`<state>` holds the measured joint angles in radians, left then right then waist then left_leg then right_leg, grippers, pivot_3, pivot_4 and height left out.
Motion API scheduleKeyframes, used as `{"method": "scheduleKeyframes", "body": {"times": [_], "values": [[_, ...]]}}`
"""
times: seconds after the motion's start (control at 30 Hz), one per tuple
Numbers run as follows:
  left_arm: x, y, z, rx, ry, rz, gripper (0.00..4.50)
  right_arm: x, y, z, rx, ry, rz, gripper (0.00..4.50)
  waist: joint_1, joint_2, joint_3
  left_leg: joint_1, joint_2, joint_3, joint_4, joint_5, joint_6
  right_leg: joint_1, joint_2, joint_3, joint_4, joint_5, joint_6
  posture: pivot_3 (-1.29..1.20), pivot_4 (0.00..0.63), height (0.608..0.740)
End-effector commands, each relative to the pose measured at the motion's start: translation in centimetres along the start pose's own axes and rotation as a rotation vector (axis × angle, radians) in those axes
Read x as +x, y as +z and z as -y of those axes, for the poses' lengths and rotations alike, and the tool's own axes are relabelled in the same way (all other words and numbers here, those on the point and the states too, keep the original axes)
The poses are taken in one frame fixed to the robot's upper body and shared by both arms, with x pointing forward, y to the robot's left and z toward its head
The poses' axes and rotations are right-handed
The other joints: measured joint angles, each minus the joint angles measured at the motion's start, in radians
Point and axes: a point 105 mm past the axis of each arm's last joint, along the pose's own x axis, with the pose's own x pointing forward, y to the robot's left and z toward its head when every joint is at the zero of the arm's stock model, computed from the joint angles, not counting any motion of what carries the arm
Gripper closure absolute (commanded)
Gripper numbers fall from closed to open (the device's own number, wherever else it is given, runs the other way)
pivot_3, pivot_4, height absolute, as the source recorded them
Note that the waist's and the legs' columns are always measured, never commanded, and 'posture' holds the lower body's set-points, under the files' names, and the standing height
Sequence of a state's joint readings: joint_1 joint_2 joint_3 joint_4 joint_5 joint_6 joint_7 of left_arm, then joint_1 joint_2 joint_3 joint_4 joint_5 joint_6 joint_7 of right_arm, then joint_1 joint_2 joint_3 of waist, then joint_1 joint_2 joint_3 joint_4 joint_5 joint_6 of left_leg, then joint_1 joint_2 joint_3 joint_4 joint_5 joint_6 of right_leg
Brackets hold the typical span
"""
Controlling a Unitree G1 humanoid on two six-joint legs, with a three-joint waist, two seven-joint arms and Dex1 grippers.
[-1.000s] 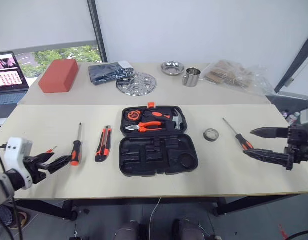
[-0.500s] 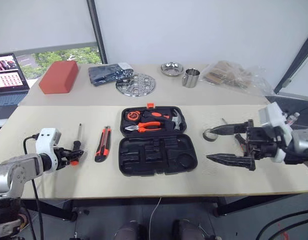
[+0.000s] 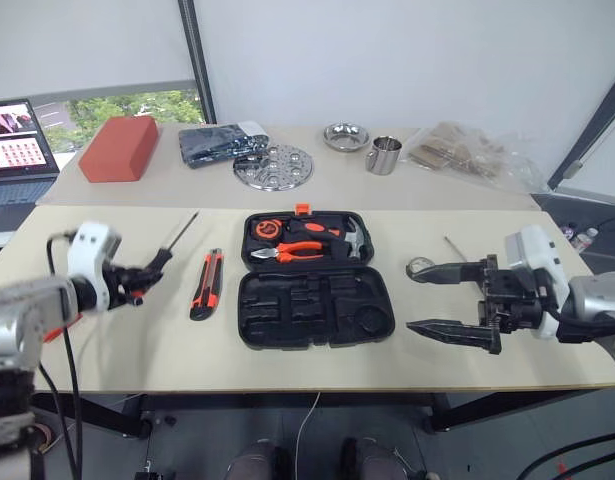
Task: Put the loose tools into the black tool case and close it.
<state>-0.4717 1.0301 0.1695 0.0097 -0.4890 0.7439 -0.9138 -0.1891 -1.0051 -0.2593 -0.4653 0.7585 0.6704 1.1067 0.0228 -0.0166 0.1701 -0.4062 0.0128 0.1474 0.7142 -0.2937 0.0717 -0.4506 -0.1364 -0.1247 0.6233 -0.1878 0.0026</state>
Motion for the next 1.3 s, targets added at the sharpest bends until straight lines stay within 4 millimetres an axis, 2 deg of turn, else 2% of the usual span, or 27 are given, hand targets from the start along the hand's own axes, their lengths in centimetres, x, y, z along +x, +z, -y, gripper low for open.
{"method": "scheduleKeyframes", "body": {"times": [0.03, 0.13, 0.23, 0.4, 0.53, 0.67, 0.73, 0.8, 0.93, 0.97, 1.0, 1.07, 1.1, 1.13, 1.17, 1.3], "values": [[0.7, 2.2, 3.8, 0.25, -0.295, 0.013, 3.54, -0.8, 0.4, 0.6, -0.063, -0.066, -0.024, 0.0, -0.002, 0.001, 0.0, 0.0, 0.0, 0.001, 0.0, 0.0, 0.0, 0.0, 0.0, 0.0, 0.0, 0.0, 0.0, 0.0, 0.15, 0.734], [3.9, 2.8, 6.5, 0.396, -0.51, -0.025, 3.54, -1.0, -0.2, 1.2, -0.066, -0.124, -0.048, 0.0, 0.005, 0.001, 0.0, 0.0, 0.0, 0.003, 0.0, 0.003, 0.005, 0.001, 0.005, -0.001, 0.0, -0.001, 0.001, 0.0, 0.15, 0.734], [6.8, 2.5, 7.7, 0.484, -0.599, -0.069, 3.54, -0.9, -0.3, 1.1, -0.065, -0.143, -0.048, 0.0, 0.006, 0.001, 0.0, 0.001, 0.0, 0.004, 0.0, 0.007, 0.011, 0.001, 0.007, -0.001, 0.0, -0.005, 0.007, 0.0, 0.15, 0.734], [10.5, 1.1, 9.1, 0.454, -0.679, -0.153, 3.54, -0.9, -0.1, 0.8, -0.069, -0.182, -0.03, 0.0, -0.011, 0.0, 0.0, 0.0, 0.001, 0.005, 0.001, 0.008, 0.013, 0.0, 0.007, 0.002, 0.001, -0.005, 0.008, 0.0, 0.15, 0.734], [12.3, 0.9, 9.6, 0.418, -0.692, -0.181, 3.54, -1.0, 0.3, 0.8, -0.053, -0.222, 0.008, 0.0, -0.01, 0.0, 0.001, 0.0, 0.001, 0.004, 0.002, 0.008, 0.014, 0.0, 0.008, 0.002, 0.001, -0.005, 0.008, 0.0, 0.15, 0.734], [12.8, 1.3, 9.7, 0.412, -0.702, -0.183, 3.54, -1.2, 0.5, 0.4, -0.043, -0.235, 0.027, 0.0, -0.007, 0.0, 0.001, -0.003, 0.001, 0.003, 0.006, 0.007, 0.017, -0.001, 0.007, 0.001, 0.002, -0.003, 0.005, 0.0, 0.15, 0.734], [12.8, 1.4, 9.7, 0.41, -0.709, -0.179, 2.54, -1.2, 0.5, 0.3, -0.039, -0.238, 0.032, 0.0, -0.007, 0.0, 0.001, -0.004, 0.001, 0.002, 0.008, 0.006, 0.018, -0.001, 0.007, 0.001, 0.002, -0.003, 0.005, 0.0, 0.15, 0.734], [12.4, 2.0, 9.8, 0.391, -0.727, -0.155, 1.93, -1.2, 0.5, 0.1, -0.035, -0.24, 0.035, 0.0, -0.007, 0.0, 0.001, -0.004, 0.001, 0.002, 0.01, 0.005, 0.02, -0.001, 0.006, 0.001, 0.002, -0.002, 0.005, 0.0, 0.15, 0.734], [11.9, 3.6, 9.9, 0.397, -0.737, -0.107, 0.44, -1.1, 0.2, 0.0, -0.026, -0.231, 0.032, 0.0, -0.005, 0.0, 0.001, -0.008, 0.001, 0.001, 0.015, 0.004, 0.021, -0.001, 0.006, 0.001, 0.003, -0.001, 0.006, 0.0, 0.15, 0.734], [11.9, 4.0, 10.0, 0.388, -0.737, -0.094, 0.13, -1.1, 0.2, 0.0, -0.025, -0.229, 0.031, 0.0, -0.005, 0.0, 0.001, -0.009, 0.001, 0.0, 0.016, 0.004, 0.022, -0.002, 0.006, 0.001, 0.003, -0.001, 0.007, 0.0, 0.15, 0.734], [11.9, 4.5, 10.1, 0.38, -0.746, -0.078, 0.06, -1.0, 0.2, 0.0, -0.024, -0.228, 0.032, 0.0, -0.004, 0.0, 0.001, -0.009, 0.001, 0.0, 0.016, 0.003, 0.022, -0.002, 0.006, 0.002, 0.003, -0.001, 0.007, 0.0, 0.15, 0.734], [12.0, 4.9, 10.3, 0.369, -0.746, -0.062, 0.06, -0.9, 0.2, 0.1, -0.023, -0.227, 0.034, 0.0, -0.003, 0.0, 0.001, -0.009, 0.001, 0.0, 0.017, 0.003, 0.022, -0.002, 0.005, 0.002, 0.003, 0.0, 0.008, 0.0, 0.15, 0.734], [12.4, 4.9, 10.3, 0.371, -0.74, -0.061, 0.46, -0.8, 0.2, 0.1, -0.022, -0.226, 0.036, 0.0, -0.003, 0.0, 0.001, -0.009, 0.001, 0.0, 0.017, 0.003, 0.022, -0.002, 0.005, 0.002, 0.003, 0.0, 0.008, 0.0, 0.15, 0.734], [12.8, 4.7, 10.4, 0.376, -0.733, -0.063, 0.66, -0.8, 0.3, 0.2, -0.022, -0.226, 0.037, 0.0, -0.003, 0.0, 0.001, -0.009, 0.001, 0.0, 0.017, 0.003, 0.023, -0.002, 0.005, 0.002, 0.003, 0.0, 0.008, 0.0, 0.15, 0.734], [13.2, 4.4, 10.5, 0.386, -0.728, -0.072, 1.13, -0.7, 0.3, 0.2, -0.022, -0.225, 0.037, 0.0, -0.002, 0.0, 0.001, -0.009, 0.001, 0.0, 0.017, 0.003, 0.023, -0.002, 0.005, 0.002, 0.003, 0.0, 0.008, 0.0, 0.15, 0.734], [14.9, 3.1, 11.4, 0.402, -0.713, -0.103, 2.48, -0.6, 0.3, 0.3, -0.02, -0.223, 0.039, 0.0, -0.002, -0.001, 0.001, -0.009, 0.001, 0.0, 0.017, 0.003, 0.023, -0.002, 0.006, 0.002, 0.003, 0.001, 0.005, 0.0, 0.15, 0.734]]}}
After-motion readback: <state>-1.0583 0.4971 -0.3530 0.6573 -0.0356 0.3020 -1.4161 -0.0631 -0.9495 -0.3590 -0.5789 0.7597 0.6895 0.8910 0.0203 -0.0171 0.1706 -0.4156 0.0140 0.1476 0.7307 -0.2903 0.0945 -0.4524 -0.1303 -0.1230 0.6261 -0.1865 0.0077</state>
